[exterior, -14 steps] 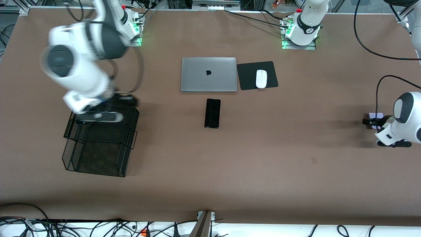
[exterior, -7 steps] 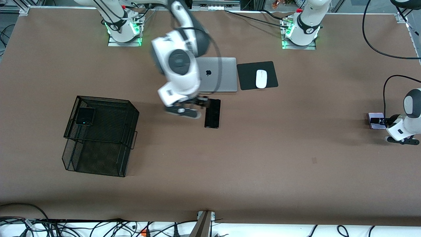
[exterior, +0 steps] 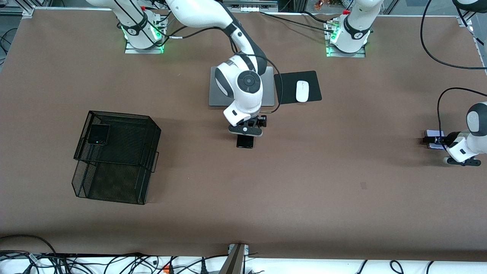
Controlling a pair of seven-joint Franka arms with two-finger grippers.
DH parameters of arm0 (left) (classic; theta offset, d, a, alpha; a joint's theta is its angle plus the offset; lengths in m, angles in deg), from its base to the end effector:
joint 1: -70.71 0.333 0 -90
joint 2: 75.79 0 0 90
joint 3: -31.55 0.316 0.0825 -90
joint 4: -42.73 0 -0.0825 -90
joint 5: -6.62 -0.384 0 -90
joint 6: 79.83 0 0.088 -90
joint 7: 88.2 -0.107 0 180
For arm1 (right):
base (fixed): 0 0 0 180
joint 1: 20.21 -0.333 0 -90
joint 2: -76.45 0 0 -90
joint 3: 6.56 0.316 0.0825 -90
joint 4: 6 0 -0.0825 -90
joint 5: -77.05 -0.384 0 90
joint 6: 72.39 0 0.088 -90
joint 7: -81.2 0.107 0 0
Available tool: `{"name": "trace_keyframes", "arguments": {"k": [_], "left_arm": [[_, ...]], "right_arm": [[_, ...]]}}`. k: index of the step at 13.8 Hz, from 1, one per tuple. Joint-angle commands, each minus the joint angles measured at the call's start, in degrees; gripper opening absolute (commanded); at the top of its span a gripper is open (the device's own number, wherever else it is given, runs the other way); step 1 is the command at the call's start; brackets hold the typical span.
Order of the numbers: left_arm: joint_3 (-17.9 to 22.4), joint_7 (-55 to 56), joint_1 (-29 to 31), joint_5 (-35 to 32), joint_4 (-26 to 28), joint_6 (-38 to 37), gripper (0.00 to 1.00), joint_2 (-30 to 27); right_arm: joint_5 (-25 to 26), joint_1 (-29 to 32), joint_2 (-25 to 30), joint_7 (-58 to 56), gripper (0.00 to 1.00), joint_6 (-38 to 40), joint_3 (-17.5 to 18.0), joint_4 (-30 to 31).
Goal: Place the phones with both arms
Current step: 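Grasp the black phone with the right gripper while the left gripper lifts the white phone, then carry the black phone to the basket while the left gripper carries the white phone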
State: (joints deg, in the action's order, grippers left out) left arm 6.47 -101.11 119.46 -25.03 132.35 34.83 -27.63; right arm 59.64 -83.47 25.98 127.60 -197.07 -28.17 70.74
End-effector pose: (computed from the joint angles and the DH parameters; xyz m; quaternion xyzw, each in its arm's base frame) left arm 0.5801 0.3252 0.1580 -0.9871 0.0224 0.1581 0.0107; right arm 0.5007 0.5463 0.2226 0.9978 -0.0627 0.0198 0.0066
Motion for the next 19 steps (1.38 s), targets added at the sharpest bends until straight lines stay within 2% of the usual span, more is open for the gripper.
{"name": "trace_keyframes", "arguments": {"k": [1, 2, 3, 4, 5, 7, 8, 9, 10, 11, 12, 16, 17, 19], "left_arm": [[-0.58, -1.59, 0.55, 1.51, -0.05, 0.12, 1.00, 0.27], [-0.58, -1.68, 0.64, 1.51, -0.14, 0.12, 0.97, 0.10], [-0.58, -1.68, 0.64, 1.42, -0.14, 0.03, 0.60, 0.01], [-0.58, -2.46, 0.55, 1.42, -0.06, -0.06, 0.36, -0.17], [-0.58, -4.04, 0.38, 1.42, -0.23, -0.75, 0.23, -0.34], [-1.63, -6.68, -0.06, 1.33, -1.02, -6.09, 0.20, -1.83], [-3.90, -7.04, -0.06, 1.51, -1.20, -10.04, 0.20, -2.45], [-6.71, -6.95, 0.11, 1.51, -1.63, -13.91, 0.20, -3.24], [-9.00, -6.95, 0.03, 1.60, -3.20, -17.86, 0.20, -3.42], [-11.37, -6.95, -0.06, 1.60, -4.96, -21.99, 0.21, -3.42], [-13.74, -6.87, -0.06, 1.60, -6.46, -24.99, 0.21, -3.42], [-21.75, -6.17, -0.06, 2.47, -7.17, -26.51, 0.21, -3.42], [-23.33, -5.90, -0.06, 4.56, -7.35, -26.51, 0.20, -3.42], [-24.93, -4.85, -0.24, 13.41, -10.15, -26.25, 0.20, -3.33]], "right_arm": [[-0.52, -0.10, -1.65, -4.10, 1.00, -2.84, 0.42, 0.24], [-0.52, -0.37, -1.65, -4.65, 1.00, -5.47, 0.42, 1.82], [-0.52, -0.63, -1.74, -4.65, 1.00, -7.84, 0.68, 3.40], [-0.61, -0.63, -2.17, -4.65, 1.00, -9.52, 0.94, 4.02], [-0.69, -0.72, -2.61, -4.56, 1.00, -9.80, 1.03, 4.12], [-0.69, -0.72, -2.79, -4.04, 1.00, -9.63, 1.03, 4.29], [-0.78, -0.72, -2.79, -3.86, 0.99, -9.71, 0.95, 4.55], [-0.87, -0.72, -2.71, -3.77, 0.74, -9.54, 1.03, 4.56], [-0.96, -0.72, -2.44, -3.77, 0.30, -9.45, 0.95, 4.56], [-1.04, -0.81, -2.27, -4.21, 0.05, -9.27, 0.95, 4.47], [-1.13, -0.72, -1.48, -4.56, 0.00, -8.84, 0.95, 4.38], [-1.05, -0.02, 5.27, -5.35, 0.00, 1.51, -1.50, 3.59], [-0.87, 0.33, 7.82, -5.70, 0.00, 4.41, -2.47, 3.59], [-0.96, 0.51, 11.95, -10.08, 0.00, 12.22, -6.33, 3.76]]}}
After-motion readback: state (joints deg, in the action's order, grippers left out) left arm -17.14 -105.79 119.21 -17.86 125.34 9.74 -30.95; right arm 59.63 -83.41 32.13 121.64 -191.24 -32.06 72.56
